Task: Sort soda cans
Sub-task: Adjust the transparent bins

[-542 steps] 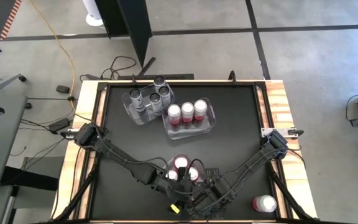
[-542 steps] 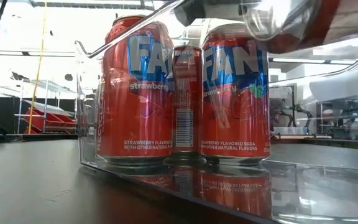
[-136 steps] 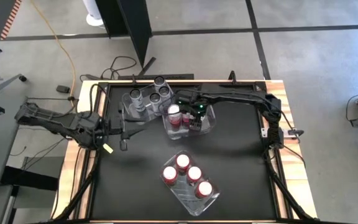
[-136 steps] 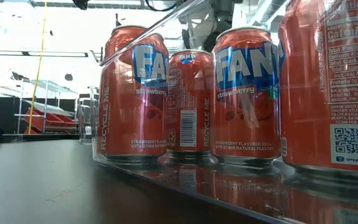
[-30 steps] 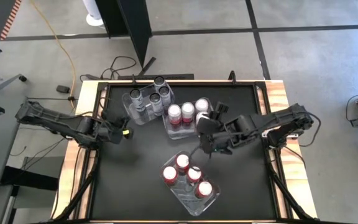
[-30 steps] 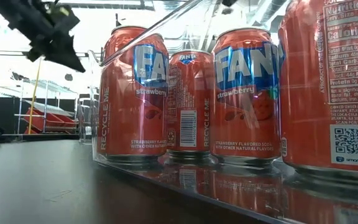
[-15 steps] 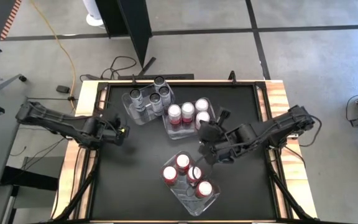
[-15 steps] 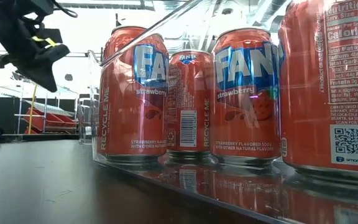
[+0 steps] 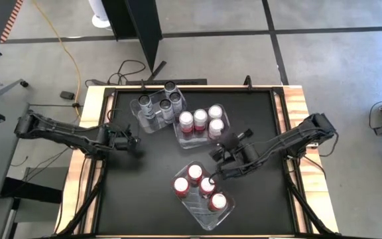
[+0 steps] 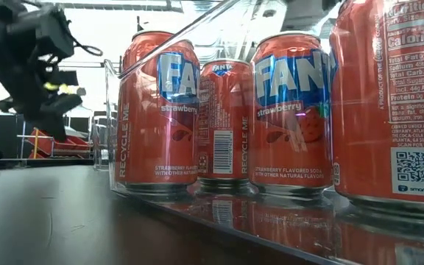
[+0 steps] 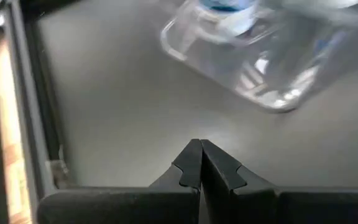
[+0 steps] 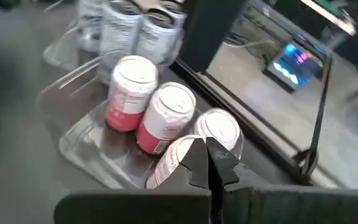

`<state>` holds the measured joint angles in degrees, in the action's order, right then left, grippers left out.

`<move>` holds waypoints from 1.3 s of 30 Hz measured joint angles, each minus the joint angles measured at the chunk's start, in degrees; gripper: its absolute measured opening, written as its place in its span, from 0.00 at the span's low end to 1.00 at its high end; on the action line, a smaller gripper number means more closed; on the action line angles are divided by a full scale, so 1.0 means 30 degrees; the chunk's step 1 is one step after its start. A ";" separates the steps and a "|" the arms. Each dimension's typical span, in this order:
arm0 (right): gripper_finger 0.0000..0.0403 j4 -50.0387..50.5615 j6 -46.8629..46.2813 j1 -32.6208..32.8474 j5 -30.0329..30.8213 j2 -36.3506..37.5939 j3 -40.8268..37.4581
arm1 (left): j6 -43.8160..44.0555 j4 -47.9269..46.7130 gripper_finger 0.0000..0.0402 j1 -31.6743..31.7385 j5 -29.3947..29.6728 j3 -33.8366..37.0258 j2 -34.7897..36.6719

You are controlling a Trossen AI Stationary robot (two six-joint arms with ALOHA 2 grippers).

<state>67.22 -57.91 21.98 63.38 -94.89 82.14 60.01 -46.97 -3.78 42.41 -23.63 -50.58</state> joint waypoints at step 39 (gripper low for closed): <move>0.00 0.4982 -2.0937 0.0253 -0.1099 0.0000 -0.8426 | -1.0941 1.0004 0.00 0.6839 -0.4301 0.2097 0.0485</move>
<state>82.16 -120.72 22.74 60.08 -94.89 56.87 27.19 -16.96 16.73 29.51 -17.34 -49.12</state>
